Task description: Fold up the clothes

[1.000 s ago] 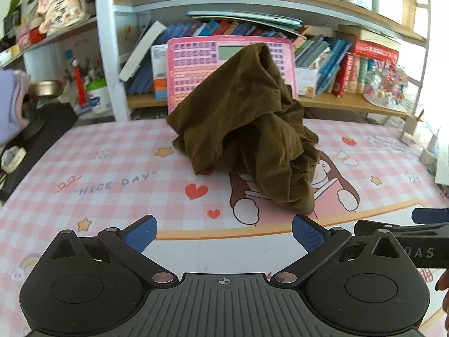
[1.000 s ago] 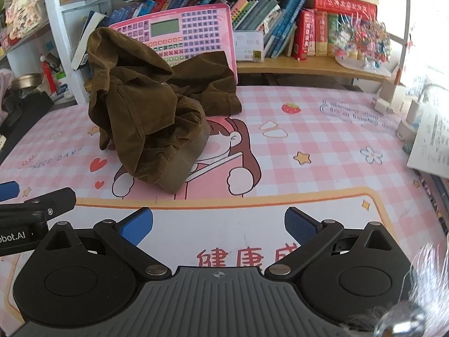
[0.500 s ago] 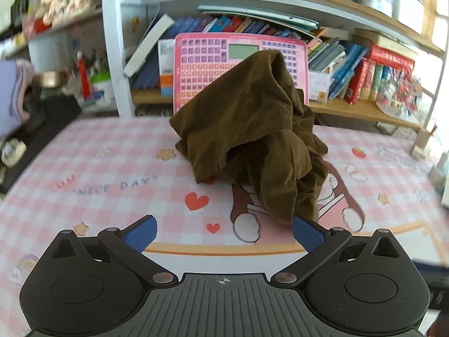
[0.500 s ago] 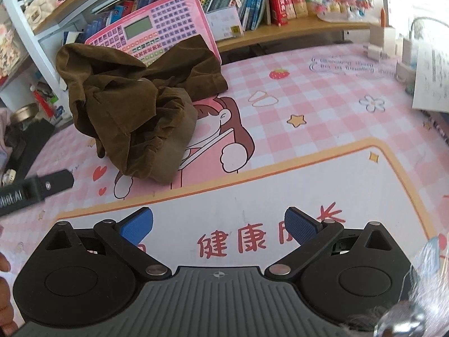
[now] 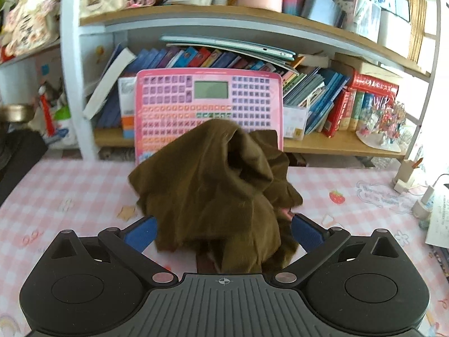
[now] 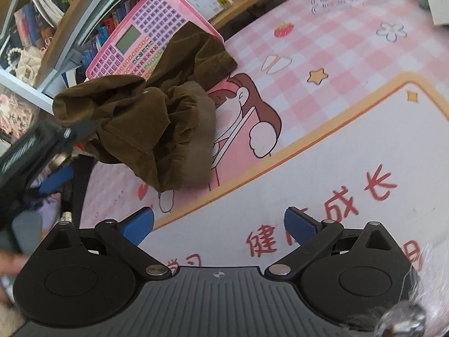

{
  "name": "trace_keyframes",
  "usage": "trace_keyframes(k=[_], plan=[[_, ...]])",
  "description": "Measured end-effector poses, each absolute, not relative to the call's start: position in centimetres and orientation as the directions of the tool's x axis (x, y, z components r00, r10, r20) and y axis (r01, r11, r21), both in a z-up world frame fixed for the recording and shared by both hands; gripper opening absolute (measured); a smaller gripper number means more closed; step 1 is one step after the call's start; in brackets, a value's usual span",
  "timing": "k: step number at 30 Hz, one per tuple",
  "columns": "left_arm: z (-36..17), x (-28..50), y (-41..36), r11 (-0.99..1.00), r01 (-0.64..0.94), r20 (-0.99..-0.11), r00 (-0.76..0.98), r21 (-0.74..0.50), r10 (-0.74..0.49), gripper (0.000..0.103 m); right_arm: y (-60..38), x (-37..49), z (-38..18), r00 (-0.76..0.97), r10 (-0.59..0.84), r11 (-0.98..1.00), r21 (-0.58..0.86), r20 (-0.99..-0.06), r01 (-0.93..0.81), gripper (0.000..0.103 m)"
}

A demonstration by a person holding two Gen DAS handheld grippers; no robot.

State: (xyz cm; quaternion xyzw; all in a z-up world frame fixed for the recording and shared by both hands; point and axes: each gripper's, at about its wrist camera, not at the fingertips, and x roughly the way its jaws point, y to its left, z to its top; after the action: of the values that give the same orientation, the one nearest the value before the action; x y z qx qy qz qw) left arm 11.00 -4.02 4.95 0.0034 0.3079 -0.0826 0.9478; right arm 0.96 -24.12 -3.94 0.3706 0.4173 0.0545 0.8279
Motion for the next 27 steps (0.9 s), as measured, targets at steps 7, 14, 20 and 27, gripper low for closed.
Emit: trace_keyframes(k=[7, 14, 20, 27], plan=[[1.9, 15.6, -4.4, 0.991, 0.115, -0.675, 0.726, -0.071, -0.132, 0.054, -25.3, 1.0, -4.4, 0.665, 0.497, 0.579, 0.784, -0.558, 0.225, 0.100], [3.5, 14.7, -0.8, 0.914, 0.049, -0.657, 0.681, -0.402, -0.325, 0.007, -27.3, 1.5, -8.2, 0.696, 0.631, 0.102, 0.926, -0.343, 0.364, 0.099], [4.3, 10.3, 1.9, 0.739, -0.048, -0.574, 0.664, -0.672, -0.479, 0.007, -25.8, 1.7, -9.8, 0.735, 0.642, -0.171, 0.893, -0.219, 0.416, 0.099], [2.2, 5.9, 4.4, 0.673, -0.141, -0.600, 0.607, -0.726, -0.521, 0.008, -25.4, 1.4, -10.0, 0.771, 0.578, -0.221, 0.858, -0.268, 0.464, 0.031]])
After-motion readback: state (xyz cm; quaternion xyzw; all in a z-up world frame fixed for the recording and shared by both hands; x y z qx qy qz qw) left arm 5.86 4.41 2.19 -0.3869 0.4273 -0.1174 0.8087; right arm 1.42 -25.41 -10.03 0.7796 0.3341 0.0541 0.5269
